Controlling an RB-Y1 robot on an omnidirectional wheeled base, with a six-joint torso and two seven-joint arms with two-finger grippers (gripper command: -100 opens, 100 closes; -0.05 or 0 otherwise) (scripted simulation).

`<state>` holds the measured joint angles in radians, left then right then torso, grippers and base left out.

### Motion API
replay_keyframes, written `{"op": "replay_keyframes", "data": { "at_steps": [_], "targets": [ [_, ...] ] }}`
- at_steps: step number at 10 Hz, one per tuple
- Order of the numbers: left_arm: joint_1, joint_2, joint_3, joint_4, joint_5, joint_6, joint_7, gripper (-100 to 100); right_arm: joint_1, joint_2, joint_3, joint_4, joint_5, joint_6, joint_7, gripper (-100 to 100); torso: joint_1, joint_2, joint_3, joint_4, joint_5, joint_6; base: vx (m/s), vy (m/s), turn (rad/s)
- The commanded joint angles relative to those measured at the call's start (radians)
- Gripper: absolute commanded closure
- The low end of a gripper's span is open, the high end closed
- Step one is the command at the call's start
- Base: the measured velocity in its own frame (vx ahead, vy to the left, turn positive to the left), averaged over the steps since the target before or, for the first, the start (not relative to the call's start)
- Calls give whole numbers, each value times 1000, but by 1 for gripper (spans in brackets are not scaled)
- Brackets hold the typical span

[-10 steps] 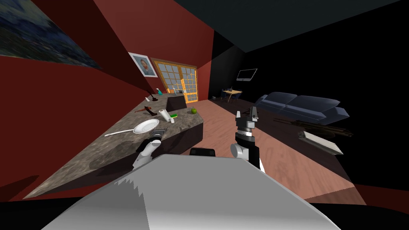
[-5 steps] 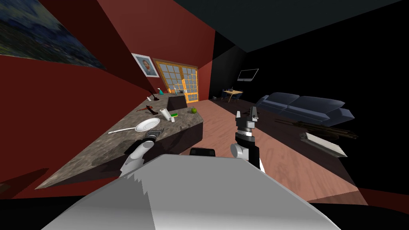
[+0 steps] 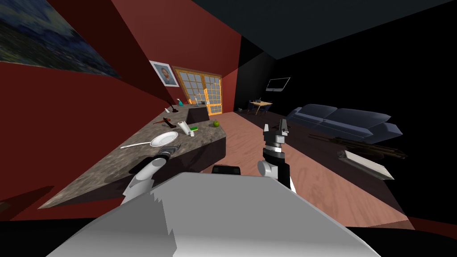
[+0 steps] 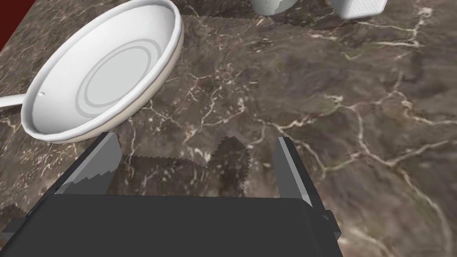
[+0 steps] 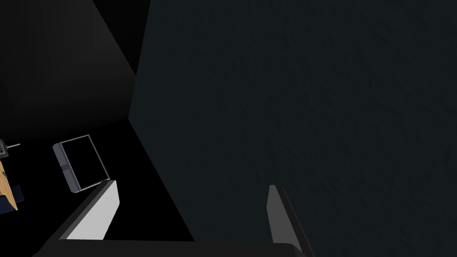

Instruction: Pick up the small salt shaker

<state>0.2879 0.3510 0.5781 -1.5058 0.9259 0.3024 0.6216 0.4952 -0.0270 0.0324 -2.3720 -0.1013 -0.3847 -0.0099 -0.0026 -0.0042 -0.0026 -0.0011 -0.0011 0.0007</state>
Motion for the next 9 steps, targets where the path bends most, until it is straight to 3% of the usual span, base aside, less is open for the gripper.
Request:
{"op": "replay_keyframes", "data": {
  "at_steps": [1,9],
  "targets": [
    [-1,7,15,0,-1,34,8,-100,0,0,0,0,0,0,0,0,0,0,0,0,0,0,51,-60,34],
    [-68,47,111,42,-37,206,53,-100,0,0,0,0,0,0,0,0,-4,-7,-4,-2,-1,0,103,-94,42]
  ]
}}
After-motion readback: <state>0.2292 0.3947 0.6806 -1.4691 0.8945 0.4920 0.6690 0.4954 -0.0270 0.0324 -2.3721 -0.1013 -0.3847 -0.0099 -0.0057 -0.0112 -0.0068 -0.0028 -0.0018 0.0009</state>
